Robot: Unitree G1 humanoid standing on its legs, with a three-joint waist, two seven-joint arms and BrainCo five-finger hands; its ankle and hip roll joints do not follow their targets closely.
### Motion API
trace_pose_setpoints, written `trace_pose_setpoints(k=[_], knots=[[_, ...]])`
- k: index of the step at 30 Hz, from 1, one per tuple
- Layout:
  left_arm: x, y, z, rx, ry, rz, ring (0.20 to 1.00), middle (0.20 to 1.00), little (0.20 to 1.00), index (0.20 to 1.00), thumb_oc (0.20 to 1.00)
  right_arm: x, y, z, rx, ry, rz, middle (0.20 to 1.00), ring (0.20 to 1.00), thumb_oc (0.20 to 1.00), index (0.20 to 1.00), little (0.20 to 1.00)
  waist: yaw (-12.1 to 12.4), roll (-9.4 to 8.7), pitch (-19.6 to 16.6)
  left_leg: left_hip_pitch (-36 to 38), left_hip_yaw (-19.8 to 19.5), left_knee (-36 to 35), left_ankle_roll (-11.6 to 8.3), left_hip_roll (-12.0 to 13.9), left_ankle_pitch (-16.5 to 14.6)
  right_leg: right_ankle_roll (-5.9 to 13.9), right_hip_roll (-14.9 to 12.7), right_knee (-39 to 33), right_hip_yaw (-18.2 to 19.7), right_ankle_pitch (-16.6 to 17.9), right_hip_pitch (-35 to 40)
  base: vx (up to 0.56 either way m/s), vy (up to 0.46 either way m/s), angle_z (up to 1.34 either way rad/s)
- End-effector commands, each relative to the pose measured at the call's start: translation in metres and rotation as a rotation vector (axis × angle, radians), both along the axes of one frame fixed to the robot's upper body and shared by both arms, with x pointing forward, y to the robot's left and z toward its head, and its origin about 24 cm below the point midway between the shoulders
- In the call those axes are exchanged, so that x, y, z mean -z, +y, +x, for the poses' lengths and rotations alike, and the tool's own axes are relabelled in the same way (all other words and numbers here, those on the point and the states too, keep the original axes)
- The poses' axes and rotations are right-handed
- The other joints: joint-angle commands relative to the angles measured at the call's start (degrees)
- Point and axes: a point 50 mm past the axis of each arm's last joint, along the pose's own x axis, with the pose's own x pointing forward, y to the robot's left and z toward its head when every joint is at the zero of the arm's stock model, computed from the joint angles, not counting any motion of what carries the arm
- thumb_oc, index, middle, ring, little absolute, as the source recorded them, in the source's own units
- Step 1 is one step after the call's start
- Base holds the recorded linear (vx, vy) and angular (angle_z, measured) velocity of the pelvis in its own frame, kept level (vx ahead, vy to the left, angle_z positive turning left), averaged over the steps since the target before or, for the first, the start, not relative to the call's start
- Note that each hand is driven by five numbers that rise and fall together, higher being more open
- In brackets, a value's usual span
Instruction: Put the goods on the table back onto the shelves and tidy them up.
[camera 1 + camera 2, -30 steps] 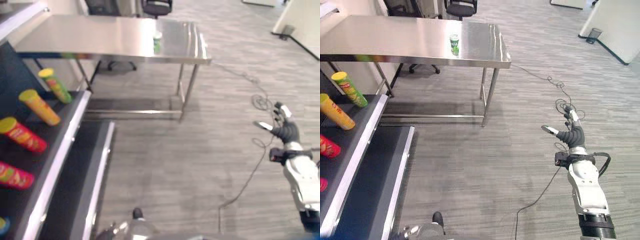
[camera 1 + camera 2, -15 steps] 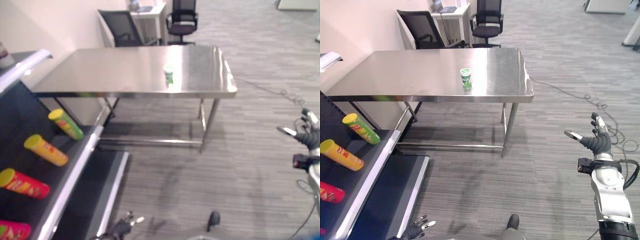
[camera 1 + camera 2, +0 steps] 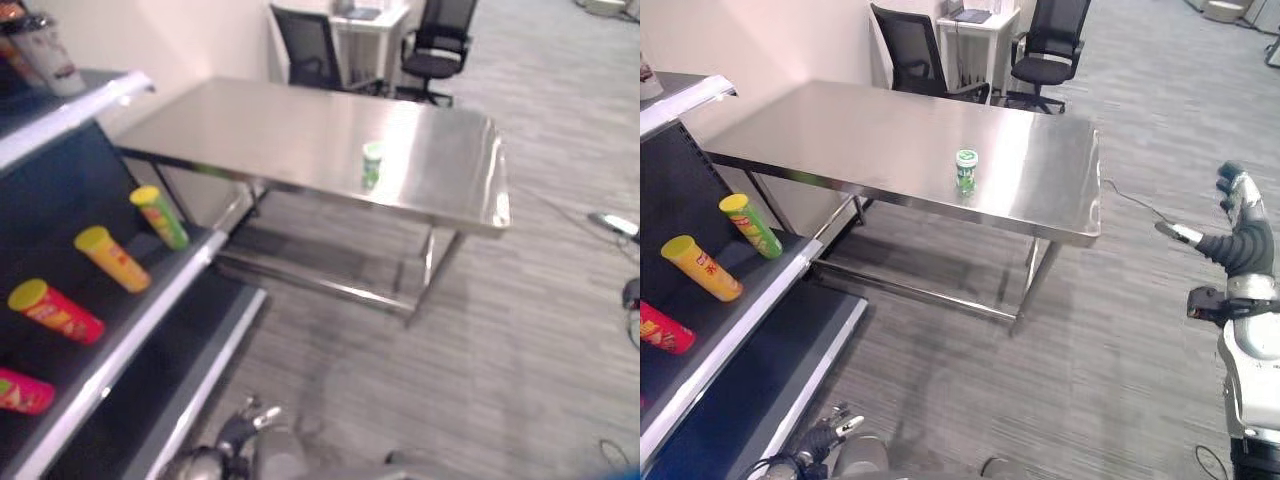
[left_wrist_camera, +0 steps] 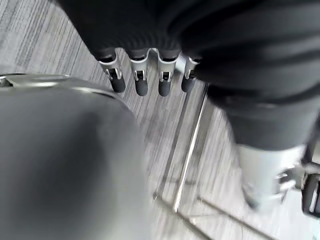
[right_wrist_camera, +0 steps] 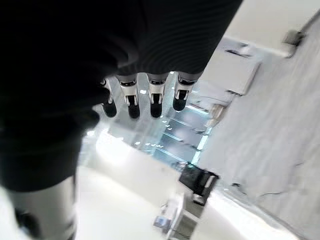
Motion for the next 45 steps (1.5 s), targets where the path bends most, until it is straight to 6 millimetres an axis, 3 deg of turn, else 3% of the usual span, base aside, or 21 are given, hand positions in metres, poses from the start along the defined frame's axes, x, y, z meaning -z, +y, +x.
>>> trace_pose_setpoints(k=[1,2,3,4,9,10,12,15,16,17,18,19,20,24,25,26,28,31,34,39,45], knots=[[0.001,-0.012,0.001,0.092,0.005,-0.017,1.000,1.000,1.000,1.000,1.000,-0.016,0.002,-0.001,-0.021,-0.028,-0.061,1.000,1.000,1.000,1.000,1.000,0.9,1.58,-2.1,6.0,4.8,-25.5,0.70,-3.9,1.9,5.80,0.3,-6.4,-1.4,6.1,3.7,0.15,0.078,0.36],[0.001,-0.012,0.001,0.092,0.005,-0.017,1.000,1.000,1.000,1.000,1.000,-0.016,0.002,-0.001,-0.021,-0.028,-0.062,1.000,1.000,1.000,1.000,1.000,0.9,1.40,-2.0,6.5,5.1,-26.3,0.76,-4.3,2.4,5.88,0.0,-6.4,-1.4,6.1,3.8,0.33,0.138,0.19],[0.001,-0.010,0.000,0.093,0.011,-0.009,1.000,1.000,1.000,1.000,1.000,-0.014,0.003,0.001,-0.032,-0.010,-0.061,1.000,1.000,1.000,1.000,1.000,1.1,2.15,-2.4,5.1,5.8,-31.8,-0.75,-3.0,4.6,6.69,0.7,-6.4,-1.4,4.7,5.2,0.20,0.056,-0.08],[0.003,-0.011,-0.001,0.090,0.016,-0.011,1.000,1.000,1.000,1.000,1.000,-0.015,0.004,0.002,-0.034,-0.009,-0.069,1.000,1.000,1.000,1.000,1.000,0.8,2.19,-2.5,6.7,6.6,-34.0,-0.40,-3.7,6.5,6.35,0.7,-6.4,-1.9,4.9,5.6,0.33,0.057,-0.11],[0.004,-0.012,-0.006,0.108,0.032,-0.004,1.000,1.000,1.000,1.000,1.000,-0.015,0.012,0.019,-0.067,0.003,-0.063,1.000,1.000,1.000,1.000,1.000,1.2,2.32,-5.2,11.8,10.5,-37.8,2.25,-9.0,3.4,7.82,-1.0,-6.4,-1.9,3.9,6.9,0.28,0.126,-0.23],[0.004,-0.011,-0.007,0.096,0.030,-0.001,1.000,1.000,1.000,1.000,1.000,-0.012,0.019,0.024,-0.085,0.006,-0.060,1.000,1.000,1.000,1.000,1.000,1.4,1.87,-5.9,13.9,10.5,-38.6,3.18,-11.7,0.8,9.23,-3.5,-3.7,-2.0,3.9,7.6,0.34,0.220,-0.33],[0.003,-0.008,-0.005,0.085,0.023,0.007,1.000,1.000,1.000,1.000,1.000,-0.011,0.022,0.026,-0.090,0.006,-0.061,1.000,1.000,1.000,1.000,1.000,1.6,1.73,-5.9,14.9,10.9,-39.1,4.39,-13.1,-0.4,10.16,-5.5,1.4,-2.0,4.3,5.7,0.18,0.155,-0.20],[0.000,-0.005,0.005,0.087,-0.001,0.022,1.000,1.000,1.000,1.000,1.000,-0.011,0.025,0.028,-0.087,0.007,-0.068,1.000,1.000,1.000,1.000,1.000,1.4,1.64,-4.4,17.2,10.2,-39.5,7.34,-15.9,-3.0,12.30,-11.0,15.4,-0.5,9.0,-0.4,0.10,0.133,-0.05],[-0.002,-0.005,0.008,0.096,-0.006,0.025,1.000,1.000,1.000,1.000,1.000,-0.010,0.023,0.027,-0.078,0.011,-0.065,1.000,1.000,1.000,1.000,1.000,1.0,1.71,-3.7,17.8,9.4,-39.7,8.00,-16.5,-3.8,12.47,-11.7,19.1,0.4,9.9,-2.2,0.10,0.113,0.52],[-0.003,-0.003,0.011,0.104,-0.009,0.032,1.000,1.000,1.000,1.000,1.000,-0.009,0.022,0.027,-0.072,0.013,-0.058,1.000,1.000,1.000,1.000,1.000,0.5,2.22,-3.2,18.4,9.4,-40.1,9.15,-17.0,-4.4,11.32,-12.2,20.9,0.9,12.0,-5.2,0.12,0.071,0.71],[-0.003,-0.003,0.011,0.099,-0.008,0.030,1.000,1.000,1.000,1.000,1.000,-0.008,0.021,0.025,-0.067,0.021,-0.064,1.000,1.000,1.000,1.000,1.000,0.3,2.22,-3.2,18.6,8.7,-40.3,9.12,-17.4,-4.9,11.19,-12.4,19.7,0.7,12.2,-5.5,0.13,0.008,0.75],[-0.002,-0.002,0.010,0.091,-0.007,0.026,1.000,1.000,1.000,1.000,1.000,-0.007,0.019,0.023,-0.059,0.028,-0.062,1.000,1.000,1.000,1.000,1.000,0.2,2.20,-3.3,18.7,8.0,-40.3,8.80,-17.5,-5.4,11.00,-12.5,17.1,0.5,12.2,-5.8,0.27,-0.137,0.82],[0.000,-0.004,0.007,0.096,0.006,0.018,1.000,1.000,1.000,1.000,1.000,-0.008,0.012,0.021,-0.036,0.033,-0.056,1.000,1.000,1.000,1.000,1.000,-0.2,1.90,-3.4,19.1,5.5,-40.3,7.85,-17.6,-6.3,11.18,-12.5,7.9,1.8,12.9,-6.5,0.28,-0.171,0.82],[0.001,-0.004,0.004,0.107,0.017,0.020,1.000,1.000,1.000,1.000,1.000,-0.006,0.007,0.018,-0.019,0.040,-0.052,1.000,1.000,1.000,1.000,1.000,-0.9,1.48,-3.7,19.4,3.5,-40.3,7.22,-17.4,-6.9,11.72,-10.9,2.9,6.0,13.6,-7.9,0.13,-0.103,0.74],[0.002,-0.003,0.004,0.116,0.025,0.027,1.000,1.000,1.000,1.000,1.000,-0.001,0.002,0.013,0.005,0.056,-0.059,1.000,1.000,1.000,1.000,1.000,-1.8,0.88,-3.9,19.9,1.2,-40.3,6.56,-17.1,-7.7,12.32,-9.6,-0.4,11.8,13.9,-9.5,0.14,-0.126,0.54],[0.003,-0.003,0.004,0.122,0.030,0.029,1.000,1.000,1.000,1.000,1.000,0.000,-0.001,0.007,0.020,0.065,-0.073,1.000,1.000,1.000,1.000,1.000,-2.0,0.40,-4.1,20.3,0.3,-40.3,6.42,-17.0,-7.8,12.29,-9.0,-0.8,12.5,13.4,-8.9,0.18,-0.166,0.54],[0.006,-0.007,0.001,0.133,0.047,0.029,1.000,1.000,1.000,1.000,1.000,0.004,-0.008,0.001,0.063,0.095,-0.100,1.000,1.000,1.000,1.000,1.000,-1.7,-0.02,-5.2,20.4,-0.9,-40.3,5.89,-16.5,-7.5,12.12,-8.2,-4.1,10.2,13.4,-5.5,0.15,-0.205,0.96],[0.009,-0.011,-0.008,0.142,0.066,0.012,1.000,1.000,1.000,1.000,1.000,0.008,-0.012,-0.003,0.062,0.124,-0.096,1.000,1.000,1.000,1.000,1.000,-1.3,0.70,-6.5,19.4,-2.4,-40.2,4.83,-14.5,-6.4,11.33,-6.5,-6.4,6.1,12.1,-2.6,0.10,-0.216,0.74],[0.012,-0.007,-0.018,0.107,0.099,0.014,1.000,1.000,1.000,1.000,1.000,0.014,-0.004,-0.002,-0.040,0.179,-0.077,1.000,1.000,1.000,1.000,1.000,-0.5,0.63,-6.6,19.1,-2.8,-39.9,3.78,-13.3,-5.6,10.52,-5.7,-6.4,4.0,10.9,-1.4,0.03,-0.109,0.35],[0.013,-0.003,-0.027,0.106,0.135,0.032,1.000,1.000,1.000,1.000,1.000,0.025,-0.001,0.001,-0.102,0.261,-0.080,1.000,1.000,1.000,1.000,1.000,0.1,0.57,-6.5,19.2,-2.8,-39.6,3.22,-12.9,-5.3,10.01,-5.2,-6.4,3.1,10.4,-0.6,0.02,-0.059,0.10],[0.014,-0.001,-0.031,0.097,0.152,0.046,1.000,1.000,1.000,1.000,1.000,0.057,-0.004,0.002,-0.118,0.430,-0.068,1.000,1.000,1.000,1.000,1.000,1.1,0.76,-6.3,18.8,-3.6,-39.6,2.67,-12.5,-4.9,9.66,-4.8,-6.4,1.5,9.9,-0.1,0.02,-0.029,0.06]])
